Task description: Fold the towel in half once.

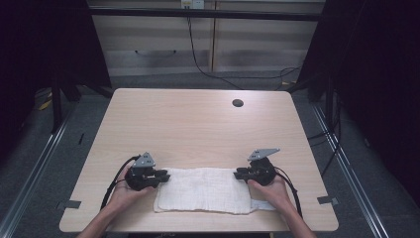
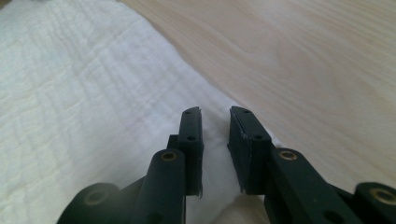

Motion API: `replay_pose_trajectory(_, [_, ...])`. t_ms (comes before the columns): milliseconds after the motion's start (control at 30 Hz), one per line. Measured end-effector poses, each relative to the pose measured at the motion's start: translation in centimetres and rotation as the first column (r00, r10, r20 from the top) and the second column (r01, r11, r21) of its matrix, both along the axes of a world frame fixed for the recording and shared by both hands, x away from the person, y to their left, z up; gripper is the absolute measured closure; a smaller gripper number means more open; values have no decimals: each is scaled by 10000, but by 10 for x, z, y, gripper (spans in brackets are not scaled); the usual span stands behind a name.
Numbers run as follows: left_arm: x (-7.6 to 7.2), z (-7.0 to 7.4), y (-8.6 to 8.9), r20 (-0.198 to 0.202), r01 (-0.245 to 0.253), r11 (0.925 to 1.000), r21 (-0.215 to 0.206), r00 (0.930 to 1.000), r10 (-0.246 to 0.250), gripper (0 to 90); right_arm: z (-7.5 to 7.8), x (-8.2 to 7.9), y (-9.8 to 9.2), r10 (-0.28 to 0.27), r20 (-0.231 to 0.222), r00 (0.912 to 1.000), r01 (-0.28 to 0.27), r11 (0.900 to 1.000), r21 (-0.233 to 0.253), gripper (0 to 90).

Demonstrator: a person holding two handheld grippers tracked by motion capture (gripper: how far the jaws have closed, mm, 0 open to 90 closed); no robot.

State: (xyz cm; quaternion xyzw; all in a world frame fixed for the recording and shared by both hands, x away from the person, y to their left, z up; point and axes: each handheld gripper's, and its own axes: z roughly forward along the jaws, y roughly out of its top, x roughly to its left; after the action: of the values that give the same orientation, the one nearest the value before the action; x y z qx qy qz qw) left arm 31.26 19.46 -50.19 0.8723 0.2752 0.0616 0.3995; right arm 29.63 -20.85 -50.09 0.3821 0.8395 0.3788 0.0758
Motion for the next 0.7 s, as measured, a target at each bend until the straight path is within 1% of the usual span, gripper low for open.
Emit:
replay_pose_trajectory(67, [-1,0,1,55,-44,10000,44,10000,44,754,1,2,-3,-268,201,9994,274,9992,-294,741])
replay_pose_trajectory(100, [-1,0,1,84,-47,10000,54,10000,47,759,1,2,-5,-396,208,9990,404,9985,-380,729])
replay_pose_trajectory(133, [-1,0,1,93,-39,10000,45,9999,38,759,2,3,-7,-456,316,9985,470,9980,-431,722])
replay_pose_trajectory(233, [0,0,1,103,-65,10000,47,9999,64,759,7,8,-11,-646,362,9973,661,9970,-410,705])
replay_pose_trajectory(267, [0,-1,1,108,-75,10000,17,9999,75,759,9,10,-12,-667,393,9970,675,9975,-188,698])
replay_pose_trajectory(333, [0,-1,1,125,-133,9999,34,9998,132,759,12,15,-13,-675,457,9967,670,9977,138,668])
replay_pose_trajectory(367, [0,-1,2,127,-108,9999,6,9999,107,759,12,18,-13,-615,363,9974,609,9980,182,646])
replay_pose_trajectory(400, [1,-1,2,116,-116,9999,3,9999,116,759,11,20,-12,-559,336,9979,556,9984,70,631])
replay_pose_trajectory(467, [2,-1,2,102,-138,9999,-31,9999,138,757,9,24,-10,-543,293,9981,542,9985,66,606])
replay_pose_trajectory(500, [2,-2,1,121,-138,9999,-46,9998,138,757,8,26,-10,-487,353,9982,483,9987,143,603])
replay_pose_trajectory(533, [2,-1,1,166,-163,9999,6,9997,163,756,7,27,-11,-483,295,9984,473,9983,326,603])
replay_pose_trajectory(567, [1,-2,1,170,-185,9998,-2,9997,185,756,6,28,-11,-414,279,9988,405,9987,324,605])
replay_pose_trajectory(633, [1,-2,1,187,-180,9998,-6,9997,180,755,2,28,-10,-382,65,9992,381,9990,238,613])
replay_pose_trajectory(700, [1,-2,1,178,-187,9998,-18,9997,187,753,-2,28,-9,-220,15,9998,220,9997,59,626])
